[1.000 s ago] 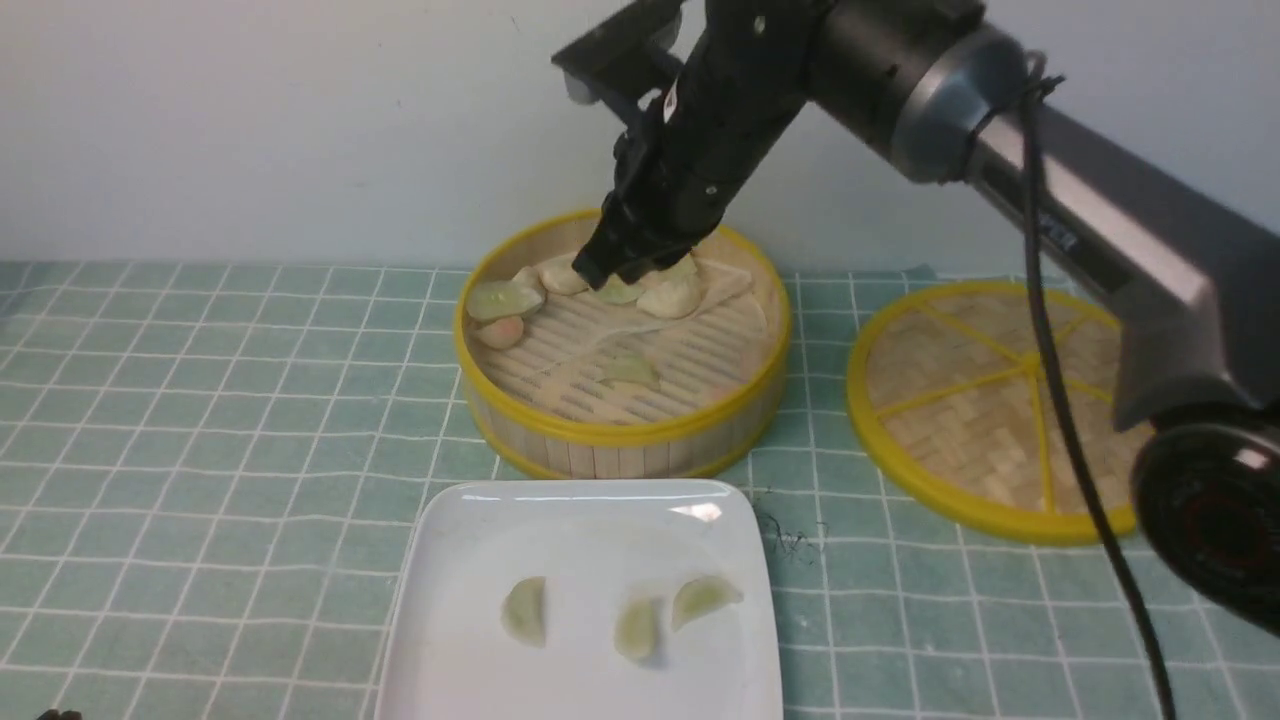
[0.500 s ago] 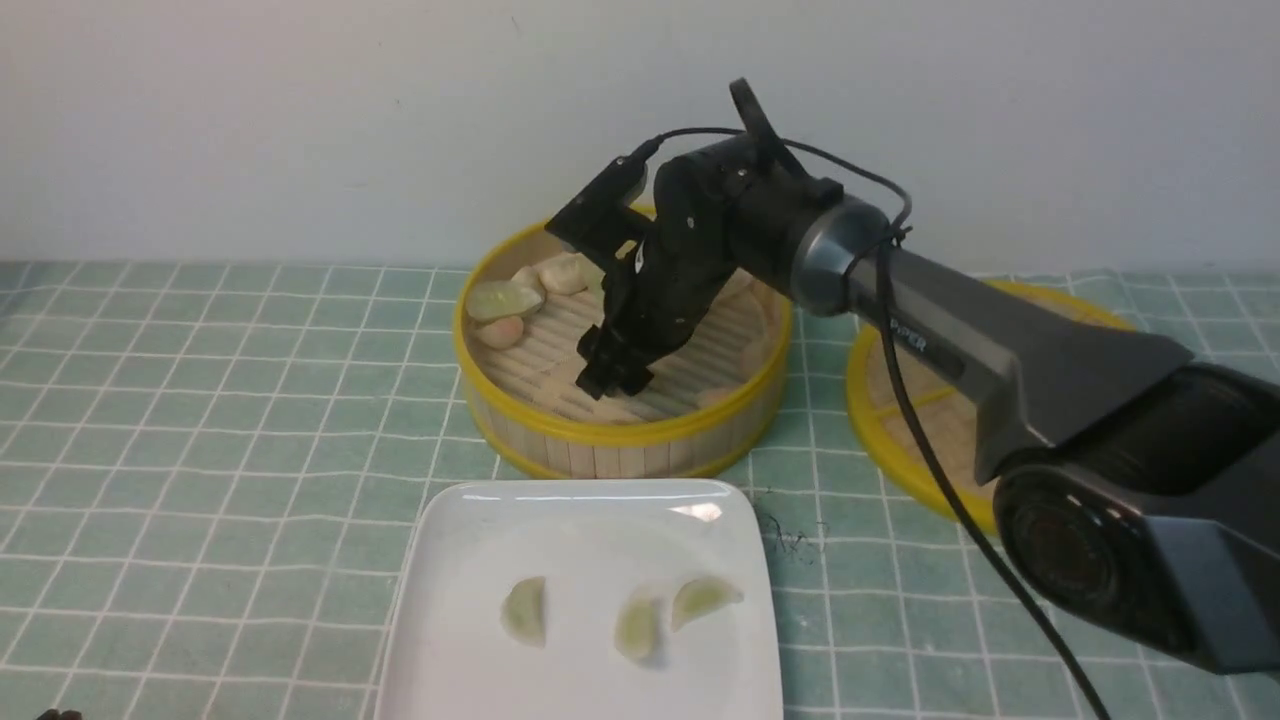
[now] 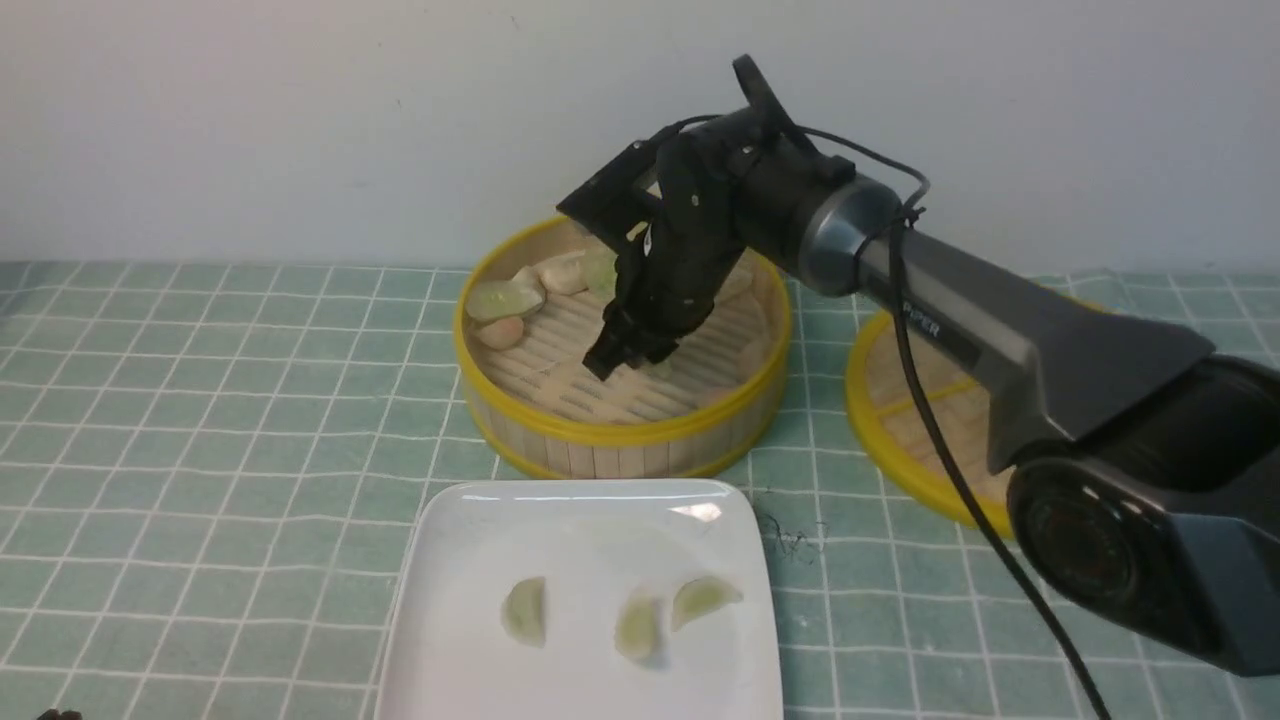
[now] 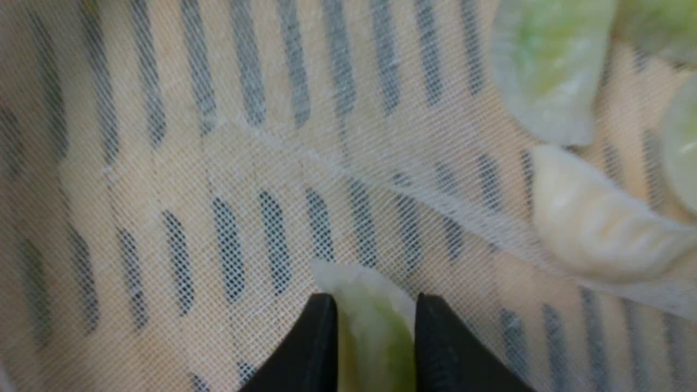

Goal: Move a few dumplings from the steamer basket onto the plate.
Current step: Use the right arm to grab a dumpling from inside the steamer

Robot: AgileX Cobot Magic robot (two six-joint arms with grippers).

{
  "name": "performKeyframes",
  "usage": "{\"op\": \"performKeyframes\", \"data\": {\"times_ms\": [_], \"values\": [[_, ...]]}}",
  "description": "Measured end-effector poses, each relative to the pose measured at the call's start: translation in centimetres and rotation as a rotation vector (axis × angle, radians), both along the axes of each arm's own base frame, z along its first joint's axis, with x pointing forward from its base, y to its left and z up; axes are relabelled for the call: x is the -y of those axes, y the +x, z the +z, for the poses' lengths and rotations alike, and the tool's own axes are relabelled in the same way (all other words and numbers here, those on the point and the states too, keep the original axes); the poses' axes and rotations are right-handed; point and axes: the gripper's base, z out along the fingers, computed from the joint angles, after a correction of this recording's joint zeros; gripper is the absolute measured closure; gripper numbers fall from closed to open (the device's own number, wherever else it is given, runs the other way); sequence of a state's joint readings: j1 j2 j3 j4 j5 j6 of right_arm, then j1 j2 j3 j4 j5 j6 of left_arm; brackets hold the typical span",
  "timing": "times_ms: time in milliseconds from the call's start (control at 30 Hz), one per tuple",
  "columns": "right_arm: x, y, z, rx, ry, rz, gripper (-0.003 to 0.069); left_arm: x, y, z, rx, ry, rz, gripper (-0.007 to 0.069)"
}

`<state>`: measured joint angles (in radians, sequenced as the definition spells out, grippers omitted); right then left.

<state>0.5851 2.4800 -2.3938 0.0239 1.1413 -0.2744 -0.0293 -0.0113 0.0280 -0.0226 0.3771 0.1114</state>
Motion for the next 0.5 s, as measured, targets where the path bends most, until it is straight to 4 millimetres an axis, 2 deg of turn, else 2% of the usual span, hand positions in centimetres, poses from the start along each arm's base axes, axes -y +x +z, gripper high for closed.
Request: {"op": "performKeyframes", "data": {"times_ms": [33, 67, 100, 200, 500], "values": [[0.1, -0.1, 1.2, 0.014, 0.011, -0.003, 0.0500, 0.0, 0.0, 0.0, 0.000, 0.000, 0.000, 0.0631], [0.1, -0.2, 1.5, 0.016, 0.015, -0.002, 0.0500, 0.0, 0.0, 0.0, 0.000, 0.000, 0.000, 0.0631], [0.2, -0.5, 3.1, 0.025, 0.033, -0.004, 0.0500, 0.0, 0.0, 0.0, 0.000, 0.000, 0.000, 0.0631], [0.5, -1.4, 5.8, 0.009, 0.075, -0.009, 0.0500, 0.0, 0.0, 0.0, 0.000, 0.000, 0.000, 0.0631], [0.6, -3.2, 9.5, -0.026, 0.192, -0.016, 0.0500, 0.0, 0.0, 0.0, -0.001, 0.000, 0.000, 0.0631]]}}
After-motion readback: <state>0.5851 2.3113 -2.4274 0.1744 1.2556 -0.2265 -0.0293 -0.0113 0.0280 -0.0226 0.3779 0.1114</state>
